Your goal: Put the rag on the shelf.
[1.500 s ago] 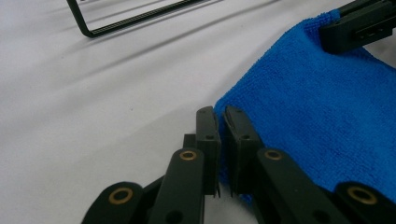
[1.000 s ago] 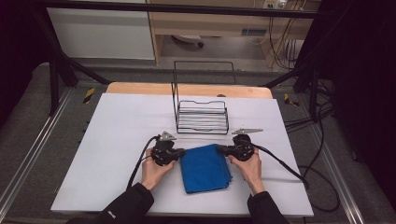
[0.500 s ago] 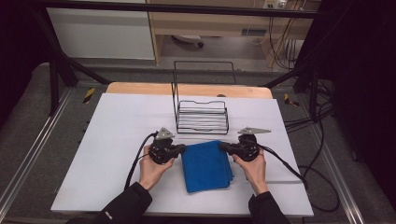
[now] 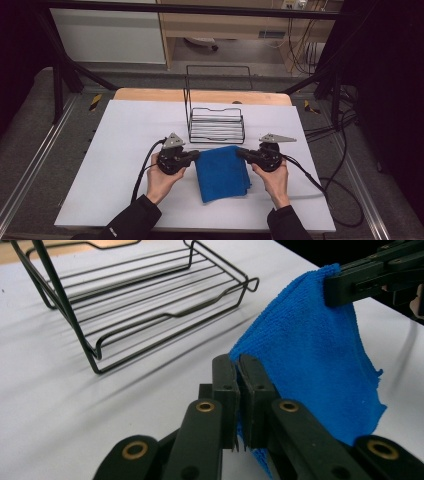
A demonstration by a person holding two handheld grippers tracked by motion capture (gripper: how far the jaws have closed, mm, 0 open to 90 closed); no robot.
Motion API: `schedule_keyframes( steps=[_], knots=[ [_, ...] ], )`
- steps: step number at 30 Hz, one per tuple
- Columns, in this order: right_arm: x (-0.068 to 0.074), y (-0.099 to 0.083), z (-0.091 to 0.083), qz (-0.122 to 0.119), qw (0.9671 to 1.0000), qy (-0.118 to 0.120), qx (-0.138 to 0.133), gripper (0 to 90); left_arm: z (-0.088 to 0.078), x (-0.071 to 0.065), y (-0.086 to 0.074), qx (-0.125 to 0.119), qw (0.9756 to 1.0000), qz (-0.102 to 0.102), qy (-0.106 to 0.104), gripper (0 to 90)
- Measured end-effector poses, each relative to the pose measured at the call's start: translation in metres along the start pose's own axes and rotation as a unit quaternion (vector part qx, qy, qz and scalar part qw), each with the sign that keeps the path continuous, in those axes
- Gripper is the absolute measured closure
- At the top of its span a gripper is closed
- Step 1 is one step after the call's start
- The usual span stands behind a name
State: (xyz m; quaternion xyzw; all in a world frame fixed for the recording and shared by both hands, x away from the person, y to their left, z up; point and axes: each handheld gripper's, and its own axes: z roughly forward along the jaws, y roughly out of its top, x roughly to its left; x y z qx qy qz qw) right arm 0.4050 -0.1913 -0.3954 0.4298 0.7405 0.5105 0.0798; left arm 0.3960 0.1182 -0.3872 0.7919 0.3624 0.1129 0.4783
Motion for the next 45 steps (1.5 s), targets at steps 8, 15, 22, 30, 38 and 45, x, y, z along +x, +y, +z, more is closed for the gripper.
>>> schedule_keyframes(
  steps=[8, 15, 22, 30, 38, 45],
  knots=[
    [0.003, 0.004, -0.008, -0.007, 0.9998, 0.003, -0.018, 83.7, -0.01, -0.007, 0.007, -0.017, 0.9998, 0.011, 0.001, 87.1],
    [0.008, 0.008, -0.013, -0.018, 0.9992, 0.001, -0.035, 83.8, -0.017, -0.011, 0.012, -0.031, 0.9994, 0.018, 0.002, 87.3],
    [0.016, 0.011, -0.019, -0.027, 0.998, -0.001, -0.057, 83.8, -0.024, -0.012, 0.017, -0.041, 0.999, 0.021, 0.003, 87.4],
    [0.026, 0.018, -0.029, -0.041, 0.9957, -0.006, -0.083, 83.7, -0.035, -0.013, 0.028, -0.059, 0.9978, 0.03, 0.002, 87.4],
    [0.034, 0.029, -0.037, -0.058, 0.9921, -0.016, -0.11, 83.8, -0.041, -0.013, 0.04, -0.079, 0.9964, 0.032, 0.004, 87.4],
    [0.039, 0.035, -0.042, -0.065, 0.9898, -0.022, -0.125, 83.8, -0.042, -0.012, 0.046, -0.093, 0.9951, 0.032, 0.004, 87.4]
  ],
)
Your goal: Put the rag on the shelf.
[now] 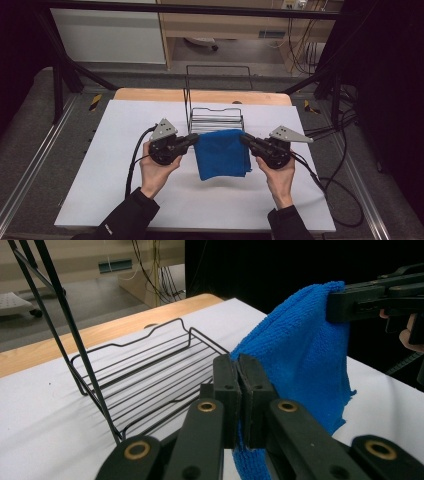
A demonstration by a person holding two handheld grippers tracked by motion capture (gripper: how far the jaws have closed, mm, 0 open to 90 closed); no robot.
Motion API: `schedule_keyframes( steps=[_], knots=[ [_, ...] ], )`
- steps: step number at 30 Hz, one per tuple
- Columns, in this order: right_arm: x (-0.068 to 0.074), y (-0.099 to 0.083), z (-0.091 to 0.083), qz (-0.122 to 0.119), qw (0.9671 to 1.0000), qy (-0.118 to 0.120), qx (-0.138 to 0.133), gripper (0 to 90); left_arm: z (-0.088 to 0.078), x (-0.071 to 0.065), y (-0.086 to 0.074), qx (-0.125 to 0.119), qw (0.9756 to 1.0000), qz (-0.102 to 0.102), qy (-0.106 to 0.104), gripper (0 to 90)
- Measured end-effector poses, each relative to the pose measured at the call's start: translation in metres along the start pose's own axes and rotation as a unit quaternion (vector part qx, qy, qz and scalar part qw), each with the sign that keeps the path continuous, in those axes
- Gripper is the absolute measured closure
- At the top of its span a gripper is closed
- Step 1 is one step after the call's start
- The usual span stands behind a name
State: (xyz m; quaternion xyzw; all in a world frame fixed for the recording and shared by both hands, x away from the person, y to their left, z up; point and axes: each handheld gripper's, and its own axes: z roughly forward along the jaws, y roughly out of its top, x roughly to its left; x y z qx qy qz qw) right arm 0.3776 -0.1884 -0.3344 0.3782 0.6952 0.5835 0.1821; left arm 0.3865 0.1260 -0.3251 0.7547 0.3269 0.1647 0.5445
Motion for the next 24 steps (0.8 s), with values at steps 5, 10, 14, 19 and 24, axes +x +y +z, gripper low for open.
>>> schedule_keyframes(
  steps=[5, 10, 14, 19, 24],
  knots=[
    [0.001, 0.004, -0.001, -0.002, 0.9999, -0.005, -0.013, 83.8, 0.0, 0.001, 0.004, -0.013, 0.9999, 0.001, 0.0, 87.4],
    [0.004, 0.007, -0.001, -0.002, 0.9996, -0.005, -0.028, 83.8, -0.002, 0.004, 0.007, -0.023, 0.9997, -0.003, -0.001, 87.4],
    [0.006, 0.011, -0.001, -0.009, 0.9994, -0.007, -0.034, 83.8, -0.003, 0.006, 0.012, -0.026, 0.9997, 0.0, 0.004, 87.4],
    [0.01, 0.019, -0.001, -0.01, 0.9986, -0.007, -0.051, 83.8, -0.006, 0.008, 0.02, -0.037, 0.9993, 0.0, 0.008, 87.4],
    [0.011, 0.024, -0.001, -0.012, 0.998, -0.009, -0.061, 83.8, -0.009, 0.009, 0.028, -0.047, 0.9988, 0.005, 0.011, 87.4]
  ],
)
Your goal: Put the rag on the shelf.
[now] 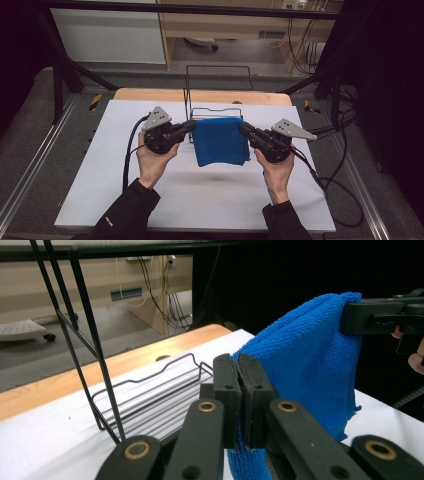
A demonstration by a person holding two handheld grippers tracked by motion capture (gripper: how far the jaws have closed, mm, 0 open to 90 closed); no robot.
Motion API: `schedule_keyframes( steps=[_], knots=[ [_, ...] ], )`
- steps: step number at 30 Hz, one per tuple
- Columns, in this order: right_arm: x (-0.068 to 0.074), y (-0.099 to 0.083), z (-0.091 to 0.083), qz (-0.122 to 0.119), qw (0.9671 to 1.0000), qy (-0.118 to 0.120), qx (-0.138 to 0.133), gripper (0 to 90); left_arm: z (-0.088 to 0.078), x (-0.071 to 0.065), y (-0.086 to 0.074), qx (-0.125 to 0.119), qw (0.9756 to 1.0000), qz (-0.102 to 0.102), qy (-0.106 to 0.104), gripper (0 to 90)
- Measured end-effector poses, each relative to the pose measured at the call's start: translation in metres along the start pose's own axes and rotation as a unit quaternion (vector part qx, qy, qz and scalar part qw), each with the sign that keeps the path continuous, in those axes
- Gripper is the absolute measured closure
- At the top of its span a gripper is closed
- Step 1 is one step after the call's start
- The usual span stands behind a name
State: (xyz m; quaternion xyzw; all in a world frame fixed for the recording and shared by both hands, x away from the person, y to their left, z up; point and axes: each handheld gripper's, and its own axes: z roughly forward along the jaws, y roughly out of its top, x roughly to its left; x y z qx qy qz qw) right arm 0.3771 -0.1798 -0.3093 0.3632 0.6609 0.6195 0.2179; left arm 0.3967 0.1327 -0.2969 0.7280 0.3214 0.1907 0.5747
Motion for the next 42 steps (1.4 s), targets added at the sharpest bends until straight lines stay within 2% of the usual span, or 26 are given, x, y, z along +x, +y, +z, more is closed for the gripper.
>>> schedule_keyframes(
  steps=[6, 12, 24, 42],
  knots=[
    [0.002, 0.009, 0.001, 0.001, 0.9998, 0.003, -0.018, 83.8, -0.002, 0.002, 0.011, -0.016, 0.9999, 0.001, 0.005, 87.4],
    [0.005, 0.021, 0.003, -0.012, 0.9995, 0.002, -0.03, 83.8, -0.005, 0.005, 0.023, -0.031, 0.9995, 0.002, 0.007, 87.4],
    [0.01, 0.044, 0.006, -0.024, 0.998, 0.002, -0.059, 83.8, -0.011, 0.009, 0.043, -0.064, 0.9979, 0.004, 0.007, 87.4],
    [0.012, 0.074, 0.011, -0.041, 0.9959, -0.004, -0.08, 83.8, -0.016, 0.014, 0.071, -0.103, 0.9946, 0.006, 0.009, 87.4]
  ],
)
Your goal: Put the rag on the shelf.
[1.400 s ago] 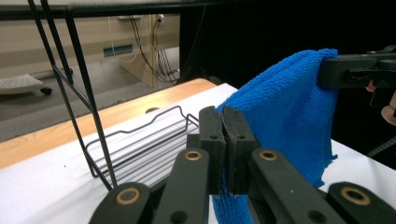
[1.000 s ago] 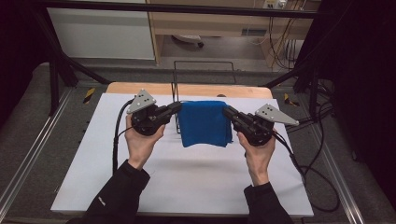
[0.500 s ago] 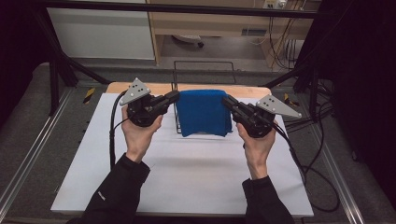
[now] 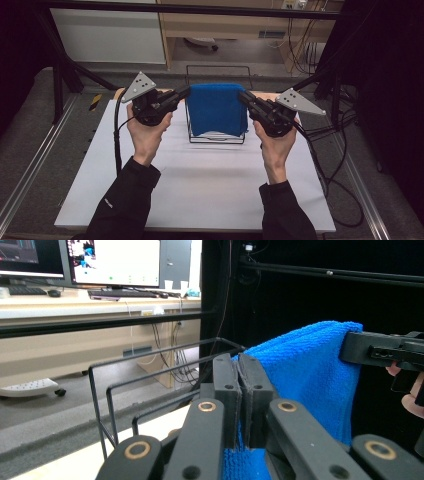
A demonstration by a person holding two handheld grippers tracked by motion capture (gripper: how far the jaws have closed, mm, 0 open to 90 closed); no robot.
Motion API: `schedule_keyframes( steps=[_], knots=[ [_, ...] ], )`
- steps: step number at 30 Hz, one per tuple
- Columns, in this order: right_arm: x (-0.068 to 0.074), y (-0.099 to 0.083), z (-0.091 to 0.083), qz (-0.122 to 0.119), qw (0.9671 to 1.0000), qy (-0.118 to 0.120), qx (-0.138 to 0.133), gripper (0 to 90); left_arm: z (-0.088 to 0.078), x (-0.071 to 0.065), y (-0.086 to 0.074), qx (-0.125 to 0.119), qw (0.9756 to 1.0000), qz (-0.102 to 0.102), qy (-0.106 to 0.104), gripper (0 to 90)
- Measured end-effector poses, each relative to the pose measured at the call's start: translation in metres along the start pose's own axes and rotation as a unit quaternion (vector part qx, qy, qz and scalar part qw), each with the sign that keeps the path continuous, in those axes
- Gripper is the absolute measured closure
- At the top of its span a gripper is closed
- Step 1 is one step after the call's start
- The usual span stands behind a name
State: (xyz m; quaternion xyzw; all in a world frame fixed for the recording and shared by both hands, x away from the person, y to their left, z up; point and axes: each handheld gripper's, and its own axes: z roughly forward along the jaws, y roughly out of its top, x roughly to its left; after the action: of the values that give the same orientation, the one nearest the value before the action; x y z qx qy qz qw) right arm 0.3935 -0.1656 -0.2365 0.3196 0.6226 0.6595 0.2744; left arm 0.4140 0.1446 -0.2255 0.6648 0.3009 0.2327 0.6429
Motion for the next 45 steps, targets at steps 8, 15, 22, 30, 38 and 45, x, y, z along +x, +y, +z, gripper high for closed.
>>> schedule_keyframes(
  steps=[8, 15, 22, 30, 38, 45],
  knots=[
    [0.001, 0.014, 0.001, -0.012, 0.9999, -0.003, -0.009, 83.9, 0.002, 0.001, 0.013, -0.014, 0.9999, 0.001, -0.003, 87.4],
    [0.0, 0.026, 0.002, -0.02, 0.9996, -0.008, -0.018, 83.9, 0.005, 0.001, 0.022, -0.032, 0.9995, 0.001, -0.001, 87.5],
    [-0.001, 0.038, 0.006, -0.025, 0.9993, -0.014, -0.023, 83.9, 0.008, 0.002, 0.034, -0.044, 0.999, 0.007, -0.001, 87.4],
    [-0.005, 0.05, 0.013, -0.03, 0.9989, -0.018, -0.033, 83.9, 0.011, 0.006, 0.051, -0.047, 0.9989, 0.01, 0.0, 87.4],
    [-0.007, 0.063, 0.021, -0.036, 0.9984, -0.024, -0.037, 83.9, 0.015, 0.009, 0.061, -0.059, 0.9981, 0.017, 0.006, 87.4],
    [-0.009, 0.072, 0.028, -0.037, 0.9981, -0.028, -0.041, 83.9, 0.017, 0.013, 0.069, -0.074, 0.9971, 0.017, 0.007, 87.4]
  ],
)
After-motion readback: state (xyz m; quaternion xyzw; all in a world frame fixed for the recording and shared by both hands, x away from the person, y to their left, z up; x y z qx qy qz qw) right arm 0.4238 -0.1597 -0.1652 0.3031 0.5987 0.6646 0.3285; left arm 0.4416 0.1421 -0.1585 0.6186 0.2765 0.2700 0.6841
